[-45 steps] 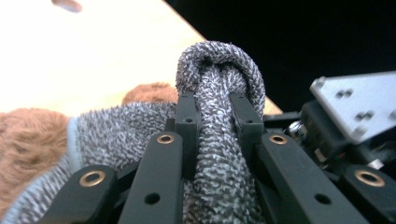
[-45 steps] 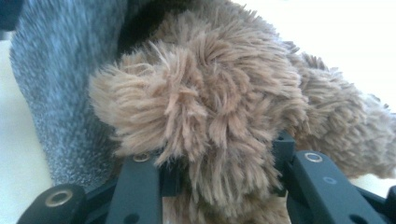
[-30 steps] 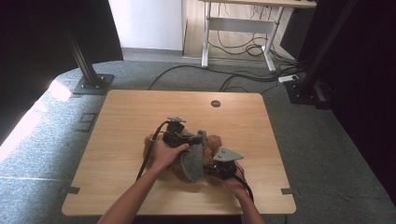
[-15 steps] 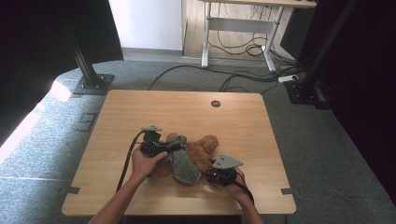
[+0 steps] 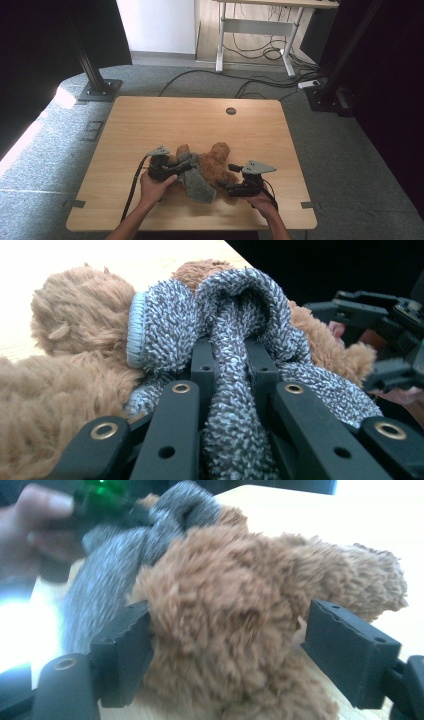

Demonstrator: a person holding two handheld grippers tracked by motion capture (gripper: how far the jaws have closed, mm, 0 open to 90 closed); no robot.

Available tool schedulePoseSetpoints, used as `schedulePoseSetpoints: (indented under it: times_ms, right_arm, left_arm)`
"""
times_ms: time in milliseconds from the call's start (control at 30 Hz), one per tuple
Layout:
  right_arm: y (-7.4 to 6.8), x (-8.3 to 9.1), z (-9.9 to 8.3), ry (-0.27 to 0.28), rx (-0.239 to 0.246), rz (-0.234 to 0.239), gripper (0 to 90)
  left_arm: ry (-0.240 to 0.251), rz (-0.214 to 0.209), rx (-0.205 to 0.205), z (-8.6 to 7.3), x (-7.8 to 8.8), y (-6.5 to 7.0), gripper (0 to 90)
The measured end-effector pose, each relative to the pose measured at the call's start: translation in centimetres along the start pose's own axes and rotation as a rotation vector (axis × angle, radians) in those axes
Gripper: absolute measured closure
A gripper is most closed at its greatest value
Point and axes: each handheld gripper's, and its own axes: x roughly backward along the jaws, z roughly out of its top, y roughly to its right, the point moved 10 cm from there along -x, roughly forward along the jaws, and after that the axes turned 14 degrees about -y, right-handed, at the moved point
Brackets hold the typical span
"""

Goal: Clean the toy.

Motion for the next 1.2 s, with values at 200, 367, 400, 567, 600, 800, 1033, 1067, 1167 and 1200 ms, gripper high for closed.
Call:
schedulePoseSetpoints:
  times_ms: [200,367,400,567,600,800,1033,1067,1167,1200]
  right_arm:
    - [0.5,-0.9,2.0,0.034,-0.111,0.042,16.6]
    - [0.2,-3.3,1.6,-0.062,-0.151,0.080,13.9]
    - [0.0,-4.0,1.3,-0.096,-0.147,0.081,13.7]
    - [-0.7,-5.2,0.8,-0.160,-0.110,0.054,19.4]
    - [-0.7,-5.1,0.7,-0.167,-0.107,0.050,24.1]
    - [-0.8,-5.0,0.3,-0.146,-0.088,0.038,47.5]
    - [0.0,-5.0,1.1,-0.097,-0.042,-0.081,59.2]
    - [0.3,-5.0,1.3,-0.089,-0.040,-0.103,60.1]
    - [1.4,-5.3,2.1,-0.066,-0.044,-0.156,61.7]
    - [1.8,-5.4,2.3,-0.062,-0.052,-0.165,61.9]
  left_arm:
    - [0.006,-0.002,-0.001,-0.2,0.0,0.2,78.7]
    - [0.003,-0.002,-0.009,-0.3,0.0,0.3,78.8]
    - [0.003,-0.002,-0.008,-0.4,0.0,0.3,78.8]
    - [0.002,0.000,-0.013,-0.6,-0.1,0.4,78.8]
    - [0.001,0.000,-0.014,-0.6,-0.1,0.4,78.7]
    - [0.024,-0.003,-0.020,-0.5,0.0,0.7,77.9]
    - [0.026,-0.003,-0.008,1.2,0.3,0.1,76.2]
    - [0.026,0.004,-0.006,1.5,0.3,-0.1,76.1]
    - [0.033,0.022,-0.003,2.6,0.4,-0.8,75.9]
    - [0.038,0.032,-0.002,3.1,0.4,-1.1,75.9]
